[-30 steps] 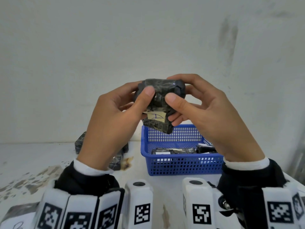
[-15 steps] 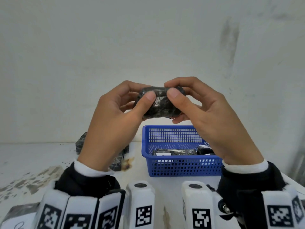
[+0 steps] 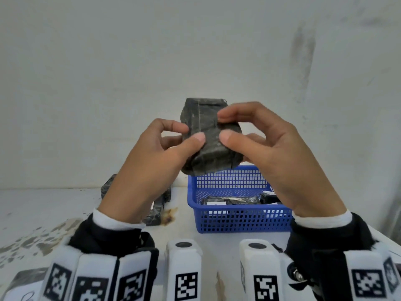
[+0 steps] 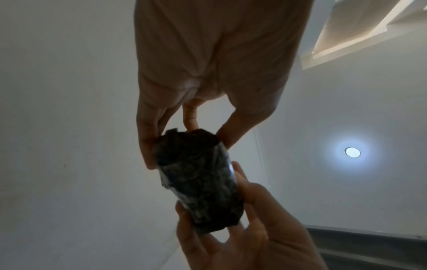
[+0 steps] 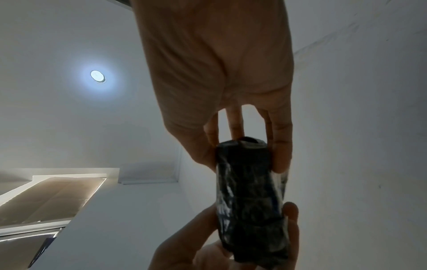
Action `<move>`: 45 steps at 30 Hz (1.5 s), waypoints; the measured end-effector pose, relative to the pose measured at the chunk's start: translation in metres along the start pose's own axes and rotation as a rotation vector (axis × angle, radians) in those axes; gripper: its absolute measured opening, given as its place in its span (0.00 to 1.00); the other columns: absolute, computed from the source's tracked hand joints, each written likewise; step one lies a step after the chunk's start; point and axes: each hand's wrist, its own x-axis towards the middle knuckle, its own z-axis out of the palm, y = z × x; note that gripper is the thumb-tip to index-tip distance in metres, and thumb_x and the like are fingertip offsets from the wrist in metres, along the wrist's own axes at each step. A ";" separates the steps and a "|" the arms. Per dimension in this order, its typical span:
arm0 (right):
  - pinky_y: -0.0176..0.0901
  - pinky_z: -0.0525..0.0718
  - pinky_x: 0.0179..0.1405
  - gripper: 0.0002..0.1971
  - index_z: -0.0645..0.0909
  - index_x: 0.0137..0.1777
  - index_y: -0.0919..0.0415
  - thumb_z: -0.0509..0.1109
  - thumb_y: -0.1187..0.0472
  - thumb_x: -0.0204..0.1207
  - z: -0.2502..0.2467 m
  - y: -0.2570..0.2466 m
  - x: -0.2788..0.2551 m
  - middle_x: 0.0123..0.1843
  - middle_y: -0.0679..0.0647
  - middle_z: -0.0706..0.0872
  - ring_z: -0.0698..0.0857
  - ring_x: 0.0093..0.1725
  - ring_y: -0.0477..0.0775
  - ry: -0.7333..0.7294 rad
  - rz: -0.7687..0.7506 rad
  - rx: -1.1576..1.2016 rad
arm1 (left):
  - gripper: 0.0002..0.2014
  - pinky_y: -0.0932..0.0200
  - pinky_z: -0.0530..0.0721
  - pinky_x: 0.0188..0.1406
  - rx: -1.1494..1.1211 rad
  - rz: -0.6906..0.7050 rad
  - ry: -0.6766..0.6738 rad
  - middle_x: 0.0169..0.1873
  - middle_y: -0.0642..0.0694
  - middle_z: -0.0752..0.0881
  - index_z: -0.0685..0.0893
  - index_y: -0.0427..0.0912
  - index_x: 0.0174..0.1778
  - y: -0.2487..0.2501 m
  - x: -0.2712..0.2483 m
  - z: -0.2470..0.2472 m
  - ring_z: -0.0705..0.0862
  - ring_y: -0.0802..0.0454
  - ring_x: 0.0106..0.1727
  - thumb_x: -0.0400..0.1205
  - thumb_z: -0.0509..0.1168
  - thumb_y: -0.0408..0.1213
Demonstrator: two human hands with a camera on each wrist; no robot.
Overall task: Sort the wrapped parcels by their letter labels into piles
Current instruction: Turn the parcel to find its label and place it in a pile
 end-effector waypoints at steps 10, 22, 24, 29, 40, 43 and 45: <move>0.54 0.91 0.57 0.37 0.67 0.76 0.30 0.81 0.55 0.72 0.000 0.006 0.002 0.65 0.47 0.85 0.92 0.55 0.52 0.034 0.122 0.012 | 0.35 0.50 0.86 0.56 0.018 0.033 0.031 0.56 0.52 0.89 0.72 0.52 0.75 0.000 -0.001 0.005 0.91 0.55 0.51 0.73 0.76 0.49; 0.44 0.91 0.53 0.26 0.75 0.76 0.44 0.74 0.59 0.79 0.003 0.000 0.002 0.51 0.49 0.94 0.93 0.50 0.47 -0.006 0.150 0.051 | 0.18 0.62 0.83 0.41 0.111 0.063 0.034 0.40 0.54 0.93 0.84 0.54 0.60 -0.002 0.001 0.003 0.91 0.58 0.39 0.74 0.70 0.52; 0.44 0.91 0.52 0.24 0.76 0.74 0.43 0.74 0.57 0.79 0.004 -0.001 0.002 0.50 0.48 0.94 0.93 0.50 0.47 0.009 0.150 0.041 | 0.16 0.63 0.84 0.41 0.105 0.073 0.031 0.40 0.53 0.93 0.85 0.53 0.59 -0.002 0.001 0.002 0.91 0.58 0.38 0.76 0.70 0.50; 0.48 0.91 0.49 0.23 0.76 0.74 0.42 0.73 0.53 0.79 0.004 0.000 0.002 0.47 0.48 0.95 0.94 0.47 0.48 0.011 0.146 0.012 | 0.17 0.55 0.86 0.47 0.118 0.074 0.079 0.38 0.52 0.93 0.86 0.54 0.54 -0.002 0.001 0.003 0.91 0.57 0.39 0.72 0.70 0.56; 0.44 0.89 0.43 0.13 0.86 0.61 0.43 0.75 0.49 0.78 0.002 0.005 0.003 0.41 0.47 0.93 0.92 0.38 0.47 0.064 0.158 -0.101 | 0.15 0.61 0.79 0.41 0.222 0.085 0.105 0.47 0.57 0.88 0.85 0.68 0.55 -0.005 0.002 0.003 0.84 0.70 0.34 0.72 0.72 0.56; 0.39 0.81 0.27 0.17 0.86 0.62 0.47 0.75 0.46 0.75 -0.001 -0.001 0.002 0.43 0.51 0.93 0.86 0.29 0.47 0.022 0.196 0.012 | 0.19 0.58 0.78 0.40 0.210 0.099 0.081 0.51 0.56 0.86 0.83 0.69 0.60 -0.002 0.000 0.004 0.84 0.66 0.29 0.73 0.74 0.57; 0.45 0.82 0.29 0.20 0.86 0.62 0.50 0.72 0.42 0.74 -0.001 -0.002 0.002 0.47 0.54 0.93 0.88 0.32 0.56 0.019 0.199 0.045 | 0.22 0.58 0.80 0.38 0.135 0.092 0.009 0.51 0.53 0.88 0.85 0.63 0.61 0.000 -0.001 0.004 0.87 0.58 0.33 0.69 0.70 0.58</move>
